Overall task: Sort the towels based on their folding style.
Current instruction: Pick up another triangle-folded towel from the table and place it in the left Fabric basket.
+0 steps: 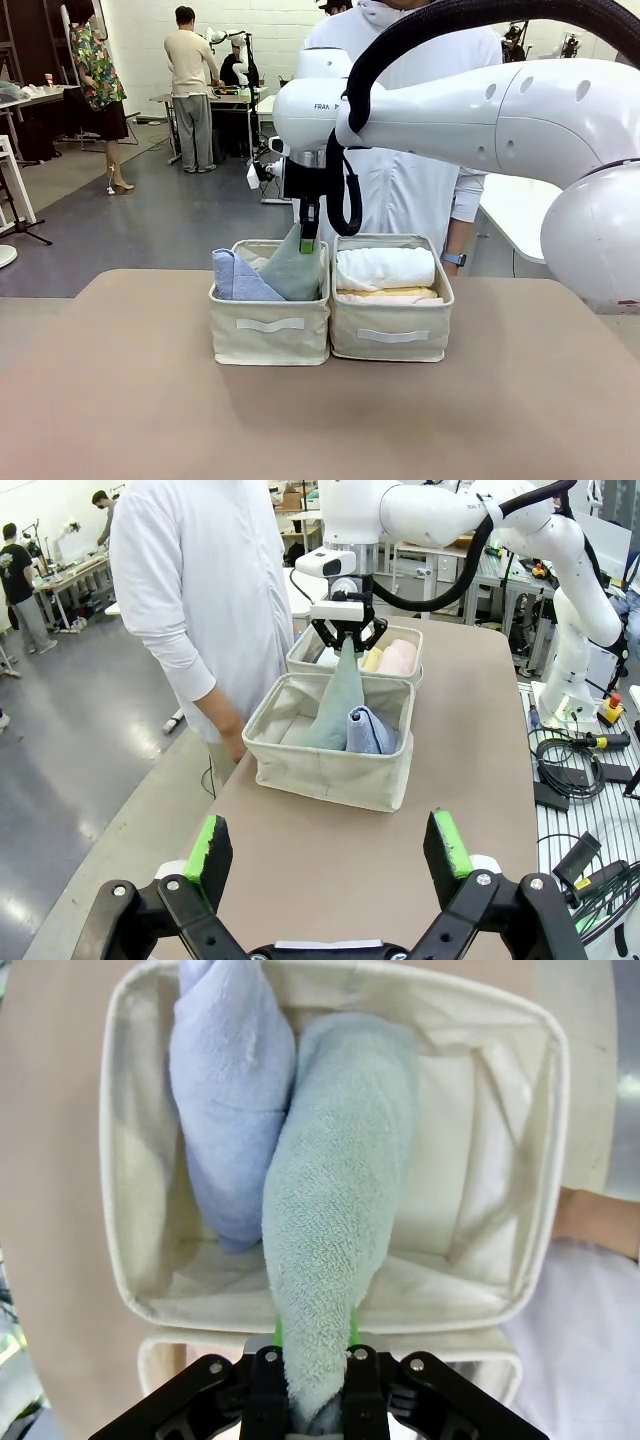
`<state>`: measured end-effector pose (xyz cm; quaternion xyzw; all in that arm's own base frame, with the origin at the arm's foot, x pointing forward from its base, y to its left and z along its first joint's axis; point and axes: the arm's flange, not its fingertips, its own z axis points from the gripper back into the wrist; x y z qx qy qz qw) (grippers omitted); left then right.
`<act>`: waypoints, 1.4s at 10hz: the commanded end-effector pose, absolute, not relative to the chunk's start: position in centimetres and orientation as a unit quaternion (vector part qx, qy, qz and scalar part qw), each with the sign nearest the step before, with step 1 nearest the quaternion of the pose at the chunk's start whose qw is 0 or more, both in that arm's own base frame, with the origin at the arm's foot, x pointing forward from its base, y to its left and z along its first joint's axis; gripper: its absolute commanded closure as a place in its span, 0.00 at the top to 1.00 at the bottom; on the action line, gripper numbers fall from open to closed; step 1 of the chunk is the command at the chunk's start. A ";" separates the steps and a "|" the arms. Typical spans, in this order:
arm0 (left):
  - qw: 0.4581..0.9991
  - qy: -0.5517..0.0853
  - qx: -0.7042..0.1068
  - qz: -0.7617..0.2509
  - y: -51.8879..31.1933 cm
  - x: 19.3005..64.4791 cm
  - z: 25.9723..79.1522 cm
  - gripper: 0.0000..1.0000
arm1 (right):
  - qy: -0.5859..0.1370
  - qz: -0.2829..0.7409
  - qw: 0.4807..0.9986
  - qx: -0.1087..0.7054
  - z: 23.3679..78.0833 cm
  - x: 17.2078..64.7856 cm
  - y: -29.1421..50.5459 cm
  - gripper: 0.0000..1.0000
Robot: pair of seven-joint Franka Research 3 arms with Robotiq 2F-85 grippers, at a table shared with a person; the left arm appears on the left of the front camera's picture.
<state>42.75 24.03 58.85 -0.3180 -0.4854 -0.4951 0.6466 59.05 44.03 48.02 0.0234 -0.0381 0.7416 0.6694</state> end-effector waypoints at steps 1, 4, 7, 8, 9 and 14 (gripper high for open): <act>0.644 -0.492 -0.318 -0.492 24.1 42.6 59.0 1.00 | -0.021 0.756 0.653 0.037 47.7 59.2 43.8 0.19; 0.644 -0.492 -0.318 -0.492 24.1 42.6 59.0 1.00 | -0.005 0.767 0.640 0.044 47.4 59.2 43.9 0.78; 0.644 -0.492 -0.318 -0.492 24.1 42.6 59.0 1.00 | -0.010 0.769 0.637 0.042 48.4 59.0 43.9 1.00; 0.644 -0.492 -0.318 -0.492 24.1 42.6 59.0 1.00 | -0.011 0.769 0.638 0.042 48.4 59.0 43.9 1.00; 0.644 -0.492 -0.318 -0.492 24.1 42.6 59.0 1.00 | -0.010 0.769 0.638 0.042 48.3 59.0 43.9 1.00; 0.644 -0.492 -0.318 -0.492 24.1 42.6 59.0 1.00 | -0.005 0.757 0.653 0.019 50.8 58.2 42.9 1.00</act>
